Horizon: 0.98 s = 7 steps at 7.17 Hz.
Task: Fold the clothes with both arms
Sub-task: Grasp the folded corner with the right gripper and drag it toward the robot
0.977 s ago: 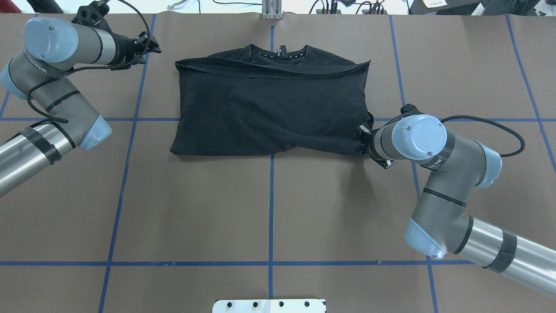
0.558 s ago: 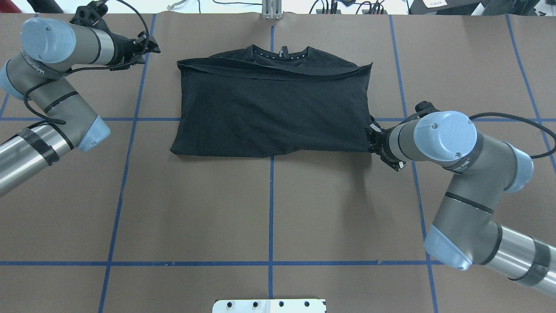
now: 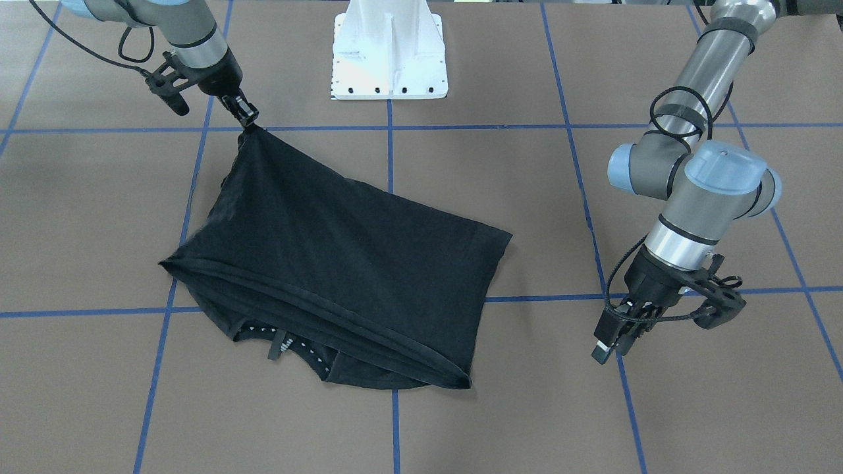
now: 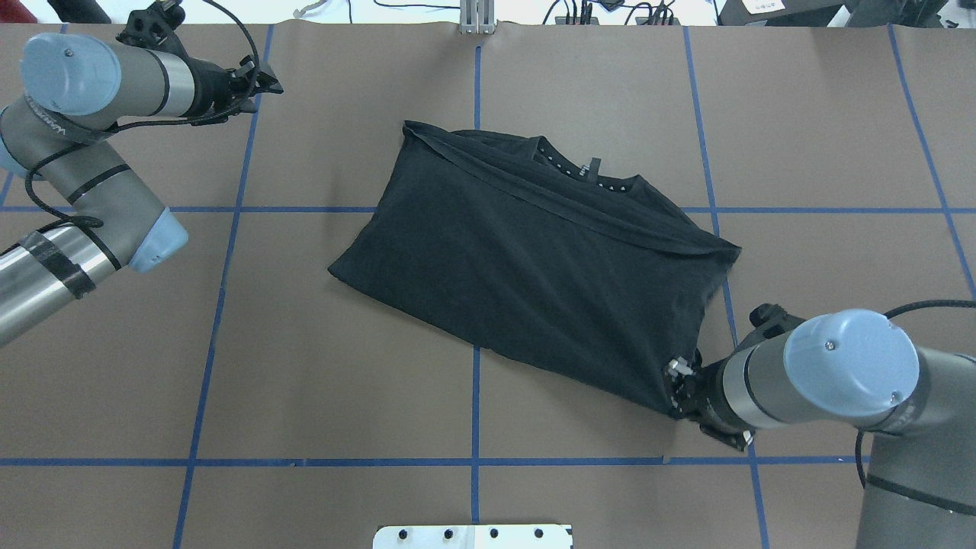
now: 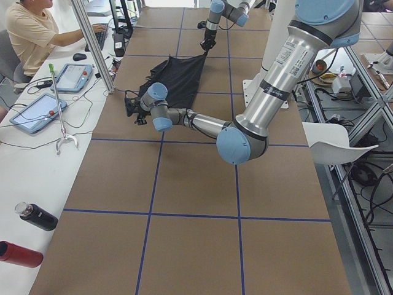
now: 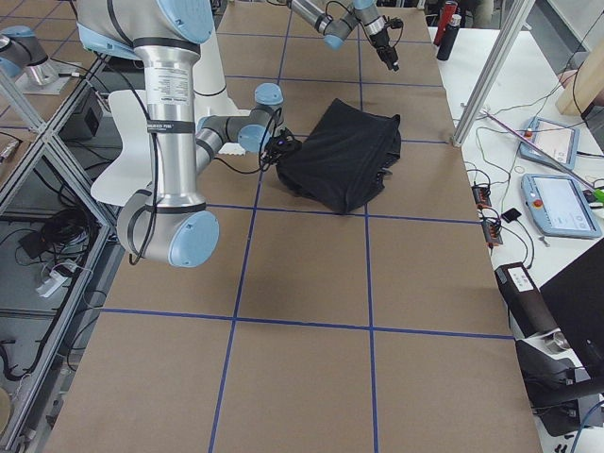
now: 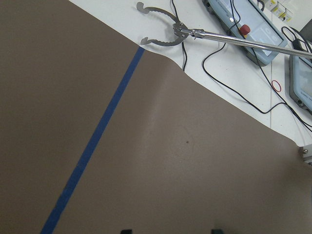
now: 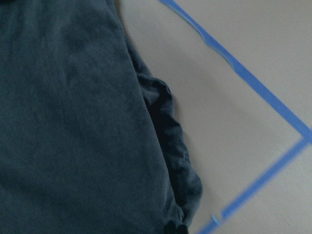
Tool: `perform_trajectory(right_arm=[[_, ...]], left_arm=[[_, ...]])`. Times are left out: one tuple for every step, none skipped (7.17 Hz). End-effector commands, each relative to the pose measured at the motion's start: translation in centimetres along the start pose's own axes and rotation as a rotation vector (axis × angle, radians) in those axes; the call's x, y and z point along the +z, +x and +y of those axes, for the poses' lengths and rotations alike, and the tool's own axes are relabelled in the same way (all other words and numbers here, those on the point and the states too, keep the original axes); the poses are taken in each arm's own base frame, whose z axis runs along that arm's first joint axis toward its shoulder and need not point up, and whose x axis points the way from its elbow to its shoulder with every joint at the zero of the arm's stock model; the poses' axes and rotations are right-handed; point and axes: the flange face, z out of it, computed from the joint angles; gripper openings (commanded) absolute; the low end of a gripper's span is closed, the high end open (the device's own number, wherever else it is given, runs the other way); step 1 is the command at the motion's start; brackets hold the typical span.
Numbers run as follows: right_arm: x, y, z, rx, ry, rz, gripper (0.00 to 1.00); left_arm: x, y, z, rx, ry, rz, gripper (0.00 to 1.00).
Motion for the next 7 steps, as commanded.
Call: perform_trajectory(right_arm=[[2.3,5.1,8.2,-0.087,-0.190,0.182,0.99],[2.3,5.7,9.8,-0.073,-0.213,0.195,1.00],[0.8,5.4,10.4,-0.074,-0.242,0.179,1.00],[-1.5,4.0,8.9,-0.045,-0.254,0.140,1.00],[-3.7,1.5,6.1,0.009,-0.264,0.095,1.00],[-5.7,-2.5,2.6,0.058,-0.223,-0.004,1.00],[-7.6,-7.1,-0.9,0.111,-0.171,-0.105,1.00]], left_arm=[[-1.0,1.3,1.1,0.002,-0.065,0.031,0.62],[-2.2,2.7,1.9,0.011,-0.114,0.063,0.62],[-3.3,3.8,2.6,-0.016,-0.158,0.089,0.64],[-4.1,5.0,3.8,-0.086,-0.200,0.109,0.64],[-4.9,3.5,8.1,-0.096,-0.251,0.108,0.66],[-6.3,3.5,11.4,-0.133,-0.296,0.117,0.73],[-6.6,3.3,17.1,-0.197,-0.358,0.080,0.77]])
